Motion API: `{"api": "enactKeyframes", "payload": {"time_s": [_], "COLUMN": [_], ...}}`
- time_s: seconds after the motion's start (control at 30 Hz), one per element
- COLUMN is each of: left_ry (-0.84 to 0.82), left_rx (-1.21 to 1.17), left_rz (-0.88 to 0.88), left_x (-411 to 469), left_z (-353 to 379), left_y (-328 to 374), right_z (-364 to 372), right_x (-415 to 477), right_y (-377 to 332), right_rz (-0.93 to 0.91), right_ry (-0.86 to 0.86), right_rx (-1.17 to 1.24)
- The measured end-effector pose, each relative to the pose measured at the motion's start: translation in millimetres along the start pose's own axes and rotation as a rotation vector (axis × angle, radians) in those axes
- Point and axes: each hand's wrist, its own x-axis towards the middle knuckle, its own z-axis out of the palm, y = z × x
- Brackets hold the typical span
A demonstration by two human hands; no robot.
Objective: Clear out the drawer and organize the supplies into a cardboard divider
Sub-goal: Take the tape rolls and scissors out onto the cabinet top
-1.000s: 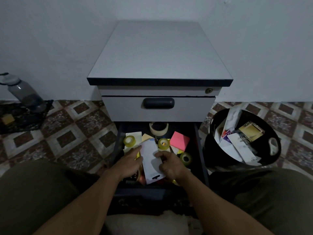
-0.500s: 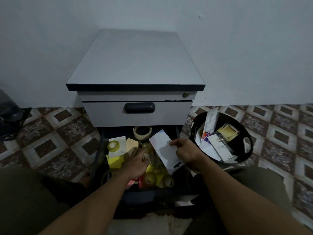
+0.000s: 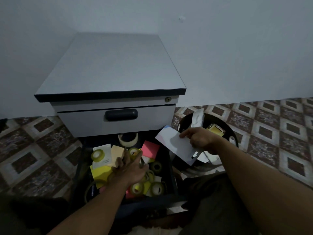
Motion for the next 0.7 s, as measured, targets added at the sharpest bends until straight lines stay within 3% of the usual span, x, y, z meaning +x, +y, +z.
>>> {"api": "enactKeyframes", "payload": {"time_s": [0.33,0.7], "left_ry": [0.027,0.024], "left_rx": [0.042,0.046], "left_rz": [-0.041,-0.043], "left_x": [12,15], "left_z": [8,4], "left_y": [2,0], "right_z": [-46,-52], "right_x": [24,27], "right_y": [42,66], "right_rz": [0.078,0.176], "right_ry": [-0.035,0.141], "right_rx": [0.164,0.154]}}
